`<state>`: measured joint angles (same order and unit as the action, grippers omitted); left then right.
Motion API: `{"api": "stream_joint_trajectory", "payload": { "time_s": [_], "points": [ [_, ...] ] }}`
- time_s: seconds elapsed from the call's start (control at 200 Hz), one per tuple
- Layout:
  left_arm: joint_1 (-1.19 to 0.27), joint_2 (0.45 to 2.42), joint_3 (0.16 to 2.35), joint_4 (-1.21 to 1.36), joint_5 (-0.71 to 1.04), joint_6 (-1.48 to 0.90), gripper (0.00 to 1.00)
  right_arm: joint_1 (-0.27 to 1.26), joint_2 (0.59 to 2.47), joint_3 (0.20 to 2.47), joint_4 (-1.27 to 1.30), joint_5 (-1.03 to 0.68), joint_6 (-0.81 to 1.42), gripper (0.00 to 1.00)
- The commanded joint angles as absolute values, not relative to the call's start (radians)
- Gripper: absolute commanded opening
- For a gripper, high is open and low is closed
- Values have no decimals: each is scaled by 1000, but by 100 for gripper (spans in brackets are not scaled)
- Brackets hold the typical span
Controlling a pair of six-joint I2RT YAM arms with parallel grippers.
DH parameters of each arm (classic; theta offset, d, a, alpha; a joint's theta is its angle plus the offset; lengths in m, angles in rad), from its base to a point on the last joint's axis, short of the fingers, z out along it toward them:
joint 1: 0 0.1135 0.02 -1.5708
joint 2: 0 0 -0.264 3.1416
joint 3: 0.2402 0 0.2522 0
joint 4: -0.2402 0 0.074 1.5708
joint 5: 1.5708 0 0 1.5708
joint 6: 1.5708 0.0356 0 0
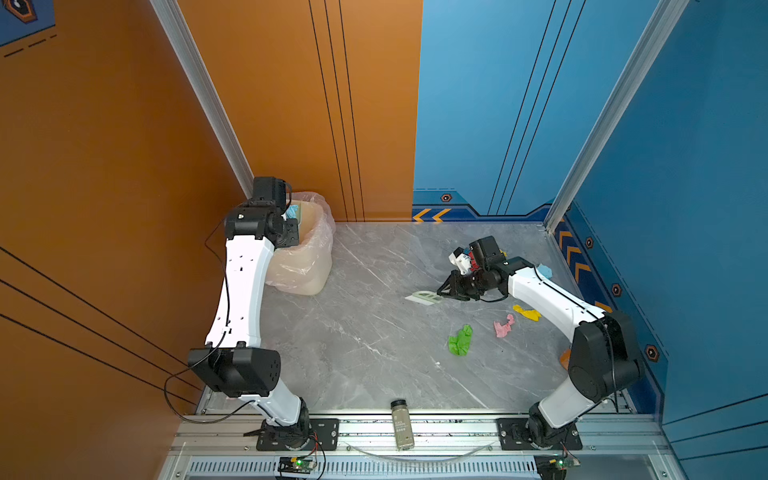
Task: Sweep away the paper scraps from the table
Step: 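Tilt the dustpan with the left gripper to dump the papers into the bin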
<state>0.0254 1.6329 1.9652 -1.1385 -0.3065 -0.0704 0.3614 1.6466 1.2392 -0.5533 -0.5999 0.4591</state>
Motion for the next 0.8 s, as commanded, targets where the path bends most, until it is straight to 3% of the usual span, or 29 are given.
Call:
{"api": "stream_joint_trajectory", "payload": {
  "time_s": [0.0,0.796],
  "points": [
    [32,1642,2001,-1166,-355,-37,0,372,1676,1229,-503,-615,484,0],
    [-32,1761,2141,-1255,-668,209,0,405,1702,1261,-494,-597,497,0]
  ]
}}
